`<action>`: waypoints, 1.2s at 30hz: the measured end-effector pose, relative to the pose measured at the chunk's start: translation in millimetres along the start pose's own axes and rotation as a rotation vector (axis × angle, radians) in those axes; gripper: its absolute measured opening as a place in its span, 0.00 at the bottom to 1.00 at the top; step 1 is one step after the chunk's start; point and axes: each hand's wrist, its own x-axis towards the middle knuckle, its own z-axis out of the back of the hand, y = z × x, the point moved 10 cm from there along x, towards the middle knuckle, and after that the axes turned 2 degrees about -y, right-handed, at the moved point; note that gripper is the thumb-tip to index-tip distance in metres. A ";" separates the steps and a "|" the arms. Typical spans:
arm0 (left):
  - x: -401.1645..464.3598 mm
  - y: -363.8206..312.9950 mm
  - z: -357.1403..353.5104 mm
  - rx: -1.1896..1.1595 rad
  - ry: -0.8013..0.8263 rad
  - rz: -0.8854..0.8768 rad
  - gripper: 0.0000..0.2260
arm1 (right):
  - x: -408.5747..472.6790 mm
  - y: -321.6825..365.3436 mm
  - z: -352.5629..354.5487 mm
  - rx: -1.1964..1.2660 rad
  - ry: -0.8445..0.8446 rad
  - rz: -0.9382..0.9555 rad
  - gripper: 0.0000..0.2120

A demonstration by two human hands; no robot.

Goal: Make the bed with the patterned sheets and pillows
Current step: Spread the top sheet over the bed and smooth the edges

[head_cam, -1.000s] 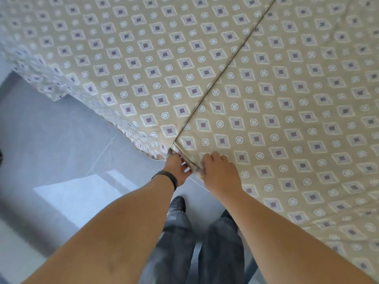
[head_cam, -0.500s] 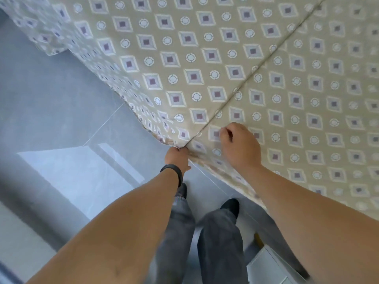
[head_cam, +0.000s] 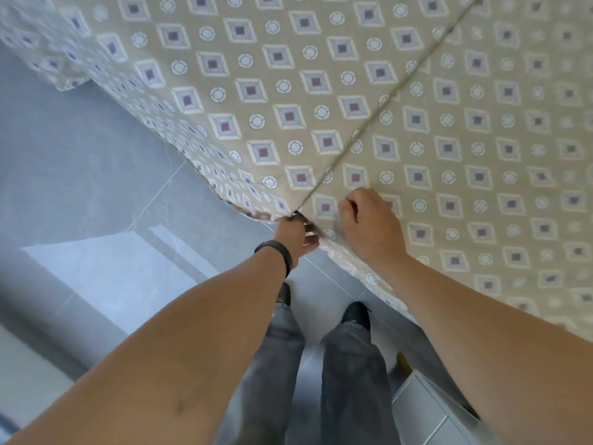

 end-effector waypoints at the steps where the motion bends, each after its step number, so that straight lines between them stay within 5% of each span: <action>1: -10.8 1.7 -1.5 0.054 0.006 -0.012 0.12 | -6.6 -4.0 4.2 -0.011 0.023 -0.013 0.08; 5: -59.1 7.1 -17.5 0.334 -0.018 -0.087 0.08 | -51.2 -47.4 27.7 -0.091 0.134 -0.118 0.03; 8: -92.5 -0.4 -44.7 0.856 -0.085 -0.349 0.09 | -101.0 -102.4 49.3 -0.201 0.207 -0.229 0.02; 16: -173.4 95.2 -186.0 1.856 0.196 -0.856 0.11 | -302.2 -302.0 117.8 -0.177 0.236 -0.829 0.12; 24: -191.0 225.0 -329.8 2.151 0.452 -1.058 0.13 | -425.0 -430.9 148.1 0.556 -0.373 -1.589 0.24; 27: -199.5 264.7 -379.5 2.166 0.486 -1.069 0.15 | -456.3 -450.3 137.8 0.738 -0.368 -1.794 0.28; 32: -207.8 318.2 -443.7 2.327 0.446 -1.085 0.18 | -471.1 -473.7 130.2 0.807 -0.271 -1.751 0.18; 36: -208.9 365.9 -463.0 2.518 0.572 -1.054 0.26 | -488.0 -482.3 142.9 0.854 -0.461 -1.694 0.18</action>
